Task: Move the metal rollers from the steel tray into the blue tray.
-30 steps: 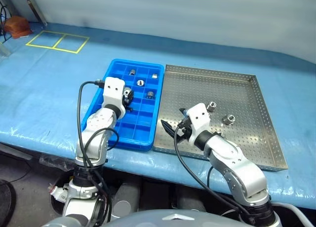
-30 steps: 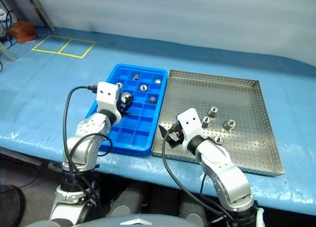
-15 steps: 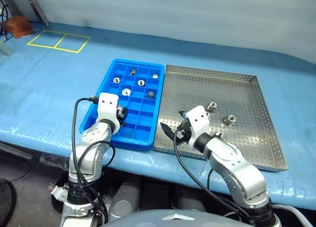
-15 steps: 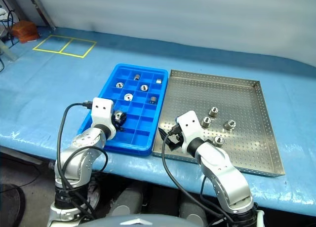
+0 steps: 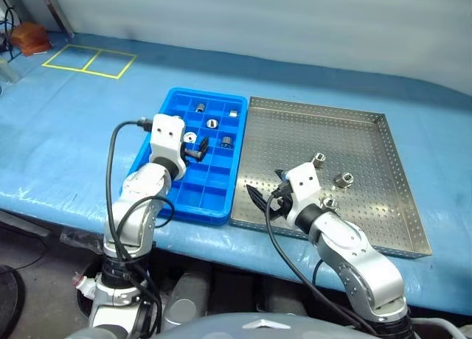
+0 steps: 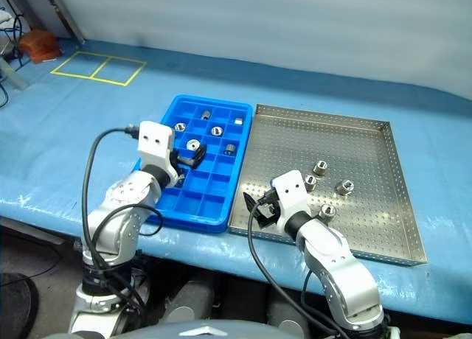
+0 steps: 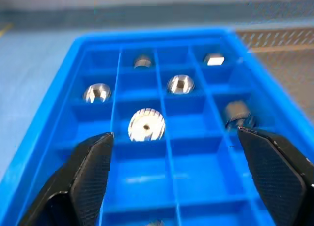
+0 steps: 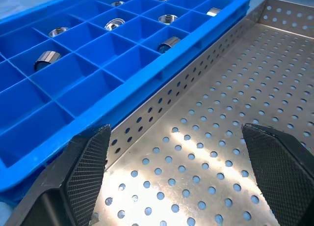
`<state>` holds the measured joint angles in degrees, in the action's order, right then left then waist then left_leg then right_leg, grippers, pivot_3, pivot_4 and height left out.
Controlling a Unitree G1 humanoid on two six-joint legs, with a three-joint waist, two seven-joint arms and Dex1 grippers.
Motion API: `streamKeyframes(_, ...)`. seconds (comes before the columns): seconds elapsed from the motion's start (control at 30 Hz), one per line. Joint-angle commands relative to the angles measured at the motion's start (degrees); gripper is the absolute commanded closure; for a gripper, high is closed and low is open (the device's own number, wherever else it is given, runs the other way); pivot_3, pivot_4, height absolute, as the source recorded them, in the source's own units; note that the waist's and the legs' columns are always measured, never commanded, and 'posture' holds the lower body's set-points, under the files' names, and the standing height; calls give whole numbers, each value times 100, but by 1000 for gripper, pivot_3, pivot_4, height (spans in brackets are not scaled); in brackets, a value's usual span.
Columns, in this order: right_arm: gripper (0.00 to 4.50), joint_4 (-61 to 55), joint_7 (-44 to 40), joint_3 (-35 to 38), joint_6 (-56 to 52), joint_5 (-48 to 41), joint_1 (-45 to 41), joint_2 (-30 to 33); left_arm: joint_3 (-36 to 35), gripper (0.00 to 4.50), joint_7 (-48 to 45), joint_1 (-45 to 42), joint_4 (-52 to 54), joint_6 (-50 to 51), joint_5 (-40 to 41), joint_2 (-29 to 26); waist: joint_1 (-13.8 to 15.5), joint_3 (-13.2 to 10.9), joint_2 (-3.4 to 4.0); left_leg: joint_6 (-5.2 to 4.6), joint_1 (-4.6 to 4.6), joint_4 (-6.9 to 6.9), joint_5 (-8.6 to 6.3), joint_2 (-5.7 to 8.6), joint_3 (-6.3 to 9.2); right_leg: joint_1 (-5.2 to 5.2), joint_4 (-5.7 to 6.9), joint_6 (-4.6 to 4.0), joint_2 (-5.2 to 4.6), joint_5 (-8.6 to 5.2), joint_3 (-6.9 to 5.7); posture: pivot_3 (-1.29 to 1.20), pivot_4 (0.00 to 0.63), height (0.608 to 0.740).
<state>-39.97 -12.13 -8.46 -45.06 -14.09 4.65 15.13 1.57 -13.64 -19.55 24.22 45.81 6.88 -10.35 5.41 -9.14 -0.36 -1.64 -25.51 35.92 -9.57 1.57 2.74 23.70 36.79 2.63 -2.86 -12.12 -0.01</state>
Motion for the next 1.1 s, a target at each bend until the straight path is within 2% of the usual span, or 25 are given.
streamKeyframes(0.03,0,-409,172,396,58,-29,251,-58,465,95,-940,-260,-387,-431,356,-216,-13,0,0,0,-1,-2,0,0,0,0,0,-2,0,-1,0,151,150,740)
streamKeyframes(0.27,0,-686,434,843,58,14,774,-108,1536,95,-1949,-991,-1712,-772,291,-159,-112,0,1,-3,-2,0,2,-2,-1,-2,3,-4,19,-3,-2,96,150,740)
streamKeyframes(0.53,0,-897,614,931,54,48,1079,-220,2225,95,-2177,-1750,-3853,-1560,-102,703,-299,0,1,-29,-3,2,16,-5,-2,-2,4,-3,23,-3,1,50,150,740)
streamKeyframes(0.77,0,-983,736,889,90,83,1186,-287,2249,95,-2028,-1991,-5018,-2046,-394,1225,-432,0,1,-31,-3,2,16,-7,-2,-1,4,-2,24,-3,1,3,150,740)
streamKeyframes(1.1,0,-997,757,882,94,95,1189,-285,2136,95,-2015,-2003,-5165,-2185,-535,1350,-467,0,0,-31,-4,4,16,-8,-2,-1,4,1,23,-2,1,1,150,740)
